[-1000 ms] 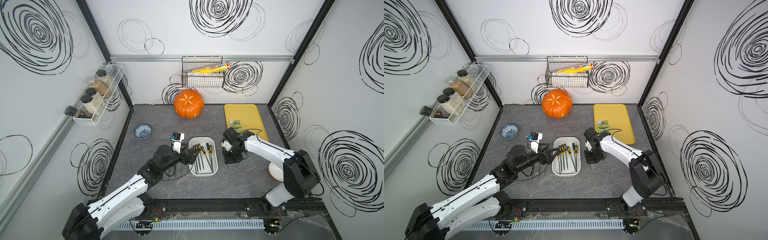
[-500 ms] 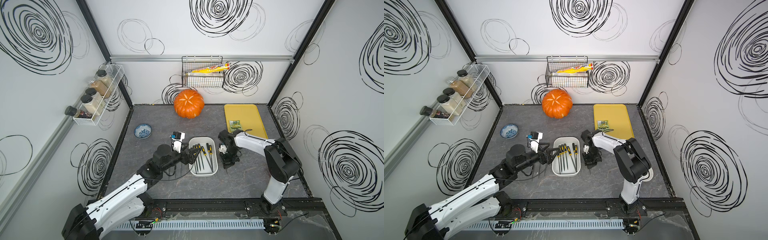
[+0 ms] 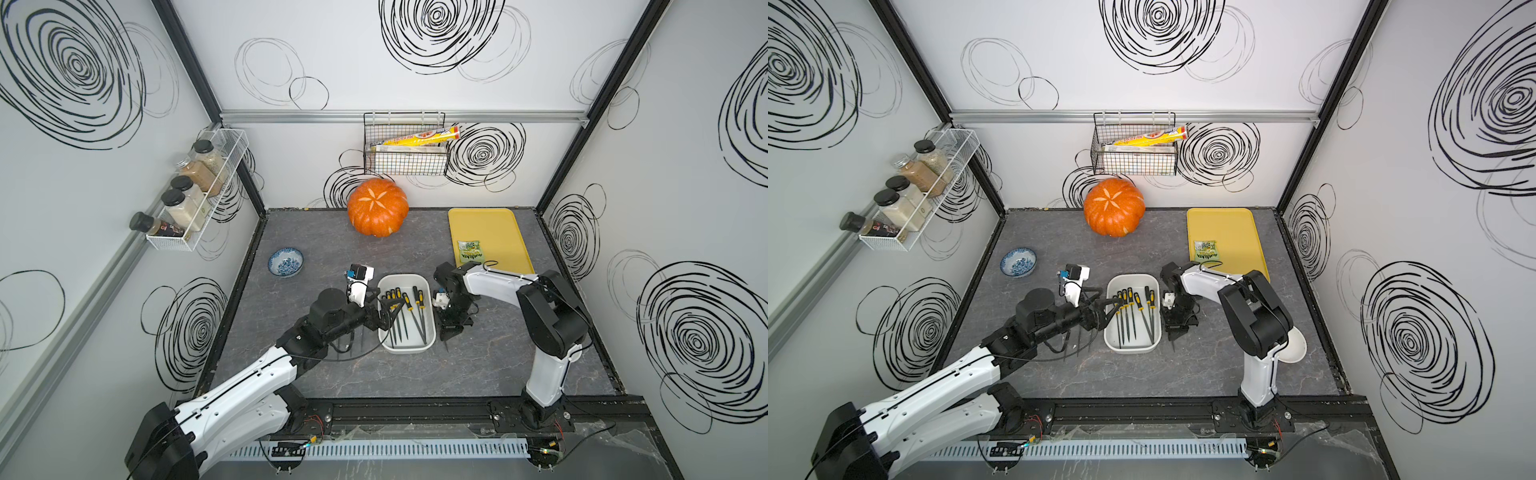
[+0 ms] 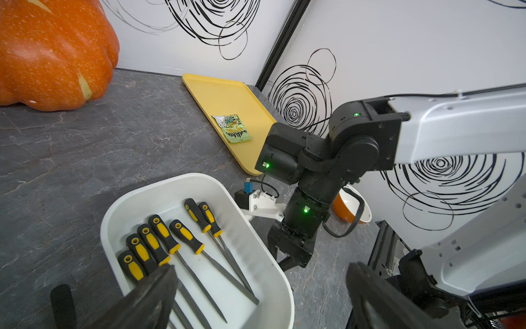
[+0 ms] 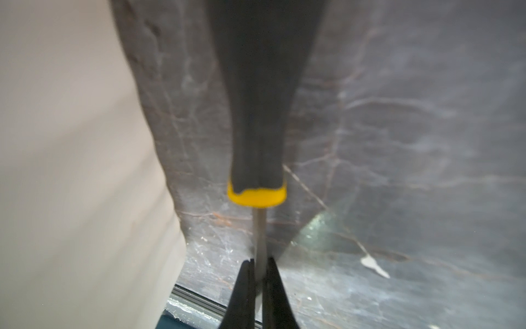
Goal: Take the file tool out of the storage box
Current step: Place the file tool at the center of the board.
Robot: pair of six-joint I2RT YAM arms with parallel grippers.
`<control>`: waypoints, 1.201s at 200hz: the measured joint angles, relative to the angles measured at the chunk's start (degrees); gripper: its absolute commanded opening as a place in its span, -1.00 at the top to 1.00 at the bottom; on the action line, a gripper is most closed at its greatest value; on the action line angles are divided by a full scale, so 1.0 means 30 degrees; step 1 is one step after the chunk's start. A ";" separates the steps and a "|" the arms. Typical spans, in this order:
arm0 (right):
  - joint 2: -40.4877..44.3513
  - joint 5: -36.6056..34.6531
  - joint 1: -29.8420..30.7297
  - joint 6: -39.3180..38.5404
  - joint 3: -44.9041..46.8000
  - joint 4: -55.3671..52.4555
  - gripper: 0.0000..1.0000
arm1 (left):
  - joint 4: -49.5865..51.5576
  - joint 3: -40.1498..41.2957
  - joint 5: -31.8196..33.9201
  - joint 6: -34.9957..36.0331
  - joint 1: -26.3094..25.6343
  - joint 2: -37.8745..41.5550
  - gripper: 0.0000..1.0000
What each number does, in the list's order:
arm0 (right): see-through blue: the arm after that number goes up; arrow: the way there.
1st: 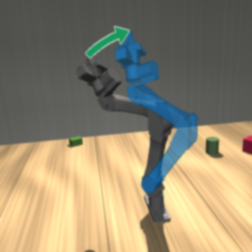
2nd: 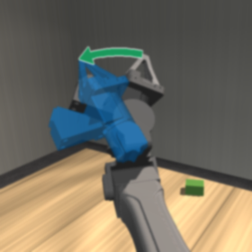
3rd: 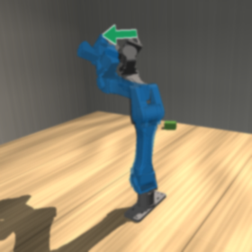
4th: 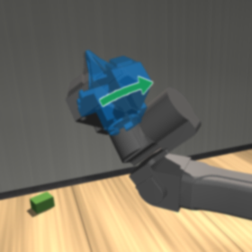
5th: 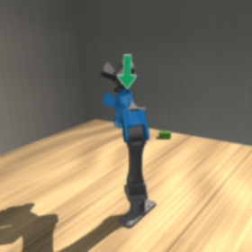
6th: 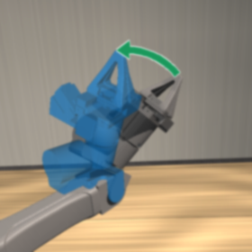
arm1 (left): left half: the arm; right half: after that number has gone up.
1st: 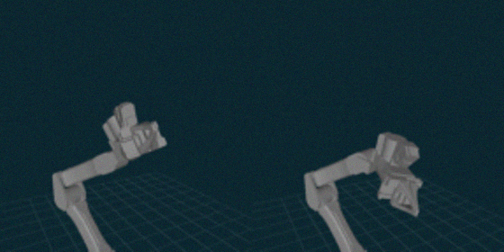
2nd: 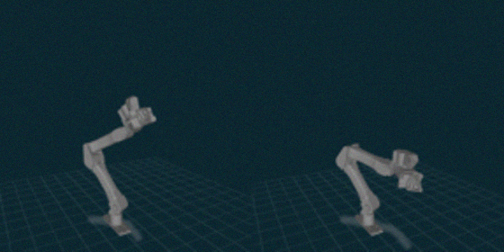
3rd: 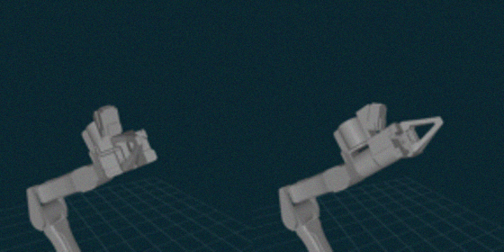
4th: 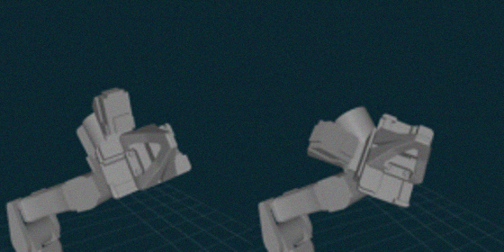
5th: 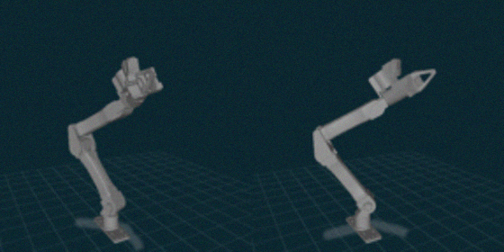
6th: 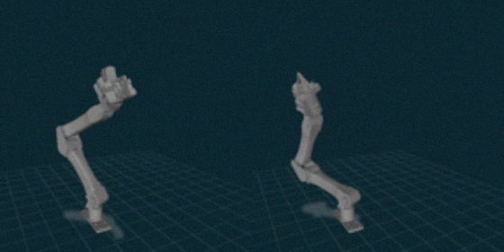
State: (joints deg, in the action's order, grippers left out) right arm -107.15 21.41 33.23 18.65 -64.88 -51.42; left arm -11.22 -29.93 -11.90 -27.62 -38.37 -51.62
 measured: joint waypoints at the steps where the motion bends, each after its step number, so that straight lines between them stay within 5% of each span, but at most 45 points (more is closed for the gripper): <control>1: 0.0000 0.0029 -0.0015 0.0000 0.0007 0.0007 1.00 | 0.0000 0.0000 -0.0007 0.0000 0.0000 0.0000 -0.98; 240: 0.0685 0.0211 -0.0175 -0.0219 0.0831 0.1027 0.58 | 0.0299 -0.0182 -0.0007 -0.0022 -0.0087 -0.0284 -0.98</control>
State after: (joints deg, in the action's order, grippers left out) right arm -105.10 22.04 32.71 18.00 -62.39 -48.34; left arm -10.33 -30.48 -11.92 -27.68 -38.63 -52.47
